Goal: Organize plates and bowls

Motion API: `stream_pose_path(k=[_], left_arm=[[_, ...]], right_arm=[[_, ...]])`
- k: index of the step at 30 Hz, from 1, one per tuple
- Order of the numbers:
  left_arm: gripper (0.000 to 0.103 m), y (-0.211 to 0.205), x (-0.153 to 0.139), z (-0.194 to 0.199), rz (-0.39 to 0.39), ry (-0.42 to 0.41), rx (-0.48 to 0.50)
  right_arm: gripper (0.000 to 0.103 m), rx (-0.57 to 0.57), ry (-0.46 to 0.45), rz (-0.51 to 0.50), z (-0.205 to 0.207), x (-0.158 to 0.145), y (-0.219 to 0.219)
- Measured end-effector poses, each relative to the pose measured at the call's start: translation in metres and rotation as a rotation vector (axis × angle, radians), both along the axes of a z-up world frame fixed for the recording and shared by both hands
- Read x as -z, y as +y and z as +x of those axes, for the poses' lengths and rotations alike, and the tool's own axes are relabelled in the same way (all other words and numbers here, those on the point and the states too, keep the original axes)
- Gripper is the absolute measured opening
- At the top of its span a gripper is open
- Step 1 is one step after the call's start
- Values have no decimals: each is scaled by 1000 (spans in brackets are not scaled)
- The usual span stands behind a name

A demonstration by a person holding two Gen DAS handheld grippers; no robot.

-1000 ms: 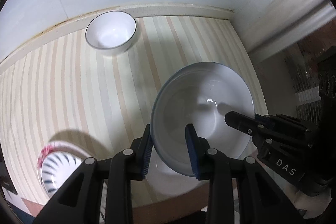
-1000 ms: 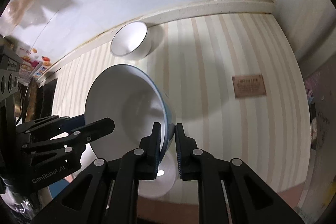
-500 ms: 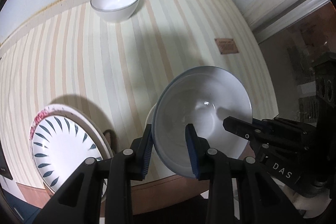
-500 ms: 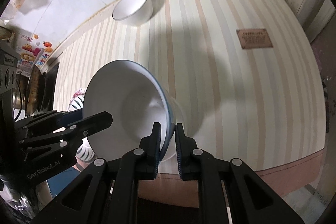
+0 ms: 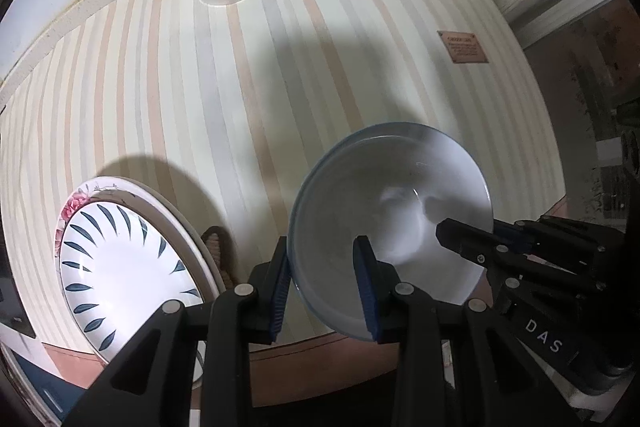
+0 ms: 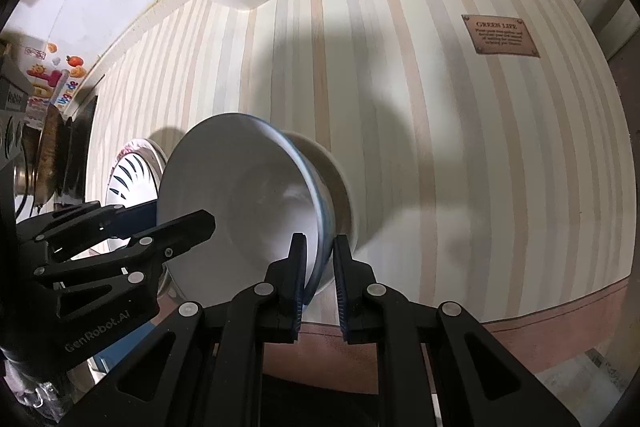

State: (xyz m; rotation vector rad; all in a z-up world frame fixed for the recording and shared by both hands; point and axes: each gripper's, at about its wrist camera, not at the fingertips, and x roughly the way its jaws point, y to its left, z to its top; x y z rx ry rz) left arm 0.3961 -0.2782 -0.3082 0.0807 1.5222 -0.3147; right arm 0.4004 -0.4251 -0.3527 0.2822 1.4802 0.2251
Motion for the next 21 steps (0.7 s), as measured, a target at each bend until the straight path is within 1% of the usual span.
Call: stream_pose_path(k=[8, 11, 21], left_arm=[[28, -4, 6, 0, 19, 5, -1], [28, -3, 6, 0, 13, 4, -11], [28, -4, 1, -2, 15, -15, -14]], right_arm=[[16, 5, 17, -9, 4, 3, 1], [19, 12, 18, -17, 5, 2, -1], [19, 1, 30, -3, 2, 0, -4]])
